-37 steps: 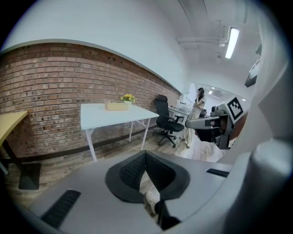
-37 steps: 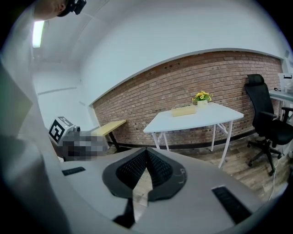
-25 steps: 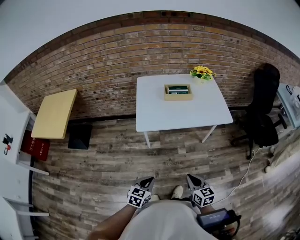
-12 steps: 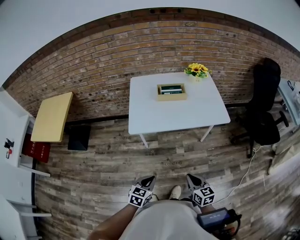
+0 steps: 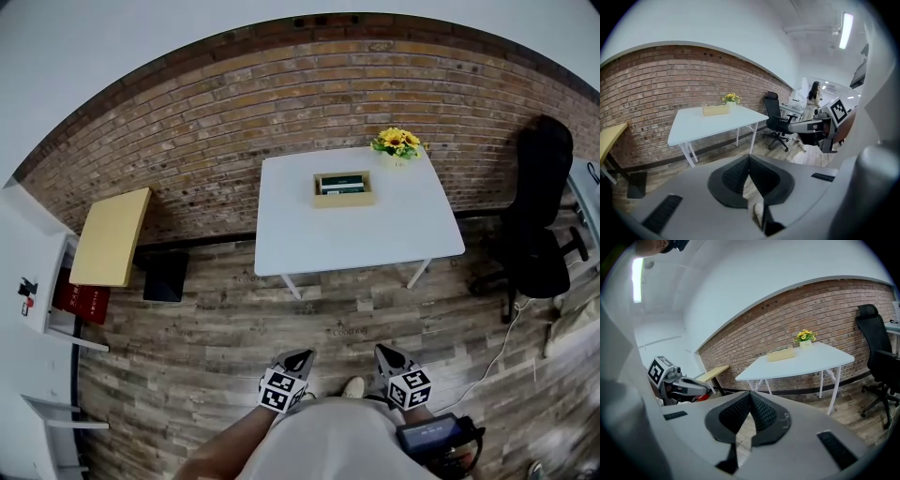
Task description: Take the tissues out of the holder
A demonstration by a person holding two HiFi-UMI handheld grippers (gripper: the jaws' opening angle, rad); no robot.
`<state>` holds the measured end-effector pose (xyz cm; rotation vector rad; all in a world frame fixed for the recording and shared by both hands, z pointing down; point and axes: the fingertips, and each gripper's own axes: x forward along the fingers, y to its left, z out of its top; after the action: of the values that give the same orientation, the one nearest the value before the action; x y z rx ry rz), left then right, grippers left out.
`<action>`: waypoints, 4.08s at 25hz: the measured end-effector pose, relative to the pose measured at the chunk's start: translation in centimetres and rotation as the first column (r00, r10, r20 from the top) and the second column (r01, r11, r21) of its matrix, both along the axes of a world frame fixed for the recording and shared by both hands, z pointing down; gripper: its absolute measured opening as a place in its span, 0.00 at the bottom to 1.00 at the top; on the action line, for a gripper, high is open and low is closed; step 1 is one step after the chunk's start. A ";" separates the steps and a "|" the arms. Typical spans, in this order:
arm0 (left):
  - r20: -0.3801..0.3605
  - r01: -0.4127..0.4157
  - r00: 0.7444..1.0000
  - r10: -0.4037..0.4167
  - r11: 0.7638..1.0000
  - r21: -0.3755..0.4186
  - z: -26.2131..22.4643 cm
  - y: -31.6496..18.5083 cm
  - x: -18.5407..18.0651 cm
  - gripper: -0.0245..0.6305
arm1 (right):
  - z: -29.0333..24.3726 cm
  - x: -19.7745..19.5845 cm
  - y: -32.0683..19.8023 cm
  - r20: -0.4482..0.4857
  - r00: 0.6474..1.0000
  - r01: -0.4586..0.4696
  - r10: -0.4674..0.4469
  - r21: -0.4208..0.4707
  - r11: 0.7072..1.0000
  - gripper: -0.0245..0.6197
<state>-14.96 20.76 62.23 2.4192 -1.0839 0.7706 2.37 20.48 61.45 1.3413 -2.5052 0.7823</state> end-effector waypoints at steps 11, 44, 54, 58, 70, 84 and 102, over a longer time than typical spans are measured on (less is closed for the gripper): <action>0.025 0.008 1.000 -0.008 1.000 -0.010 -1.1 -1.6 2.4 0.05 | 0.1 2.2 -1.6 0.025 1.000 0.005 -0.006 0.004 1.000 0.05; -0.066 -0.084 0.994 0.082 0.996 -0.017 -0.1 -18.2 2.6 0.05 | -0.4 2.3 -16.1 -0.081 0.993 -0.090 0.088 -0.016 0.996 0.05; -0.076 -0.076 0.994 0.074 0.997 -0.021 0.1 -22.4 -0.3 0.05 | -1.2 1.0 -20.9 -0.106 0.988 -0.113 0.112 -0.006 0.994 0.05; -0.075 -0.060 0.995 0.058 0.998 -0.024 0.3 -23.4 -1.1 0.05 | -1.0 0.7 -22.3 -0.111 0.988 -0.106 0.105 -0.008 0.994 0.05; -0.036 0.020 0.999 -0.021 0.999 -0.026 0.7 -28.1 -2.2 0.05 | -0.6 -0.2 -29.4 -0.091 0.996 -0.019 0.019 0.005 1.000 0.05; -0.029 0.019 0.999 -0.020 1.000 -0.023 0.1 -34.6 2.4 0.05 | -0.2 2.0 -36.4 -0.067 0.997 0.045 -0.045 -0.005 0.999 0.05; 0.036 -0.050 0.998 0.049 0.999 0.012 -1.2 -40.8 5.2 0.05 | 0.1 2.8 -41.3 -0.031 0.997 0.070 -0.071 -0.009 0.997 0.05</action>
<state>-9.77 -20.02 61.00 2.4607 -1.0490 0.8276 5.19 -20.80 61.53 1.2454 -2.5079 0.7495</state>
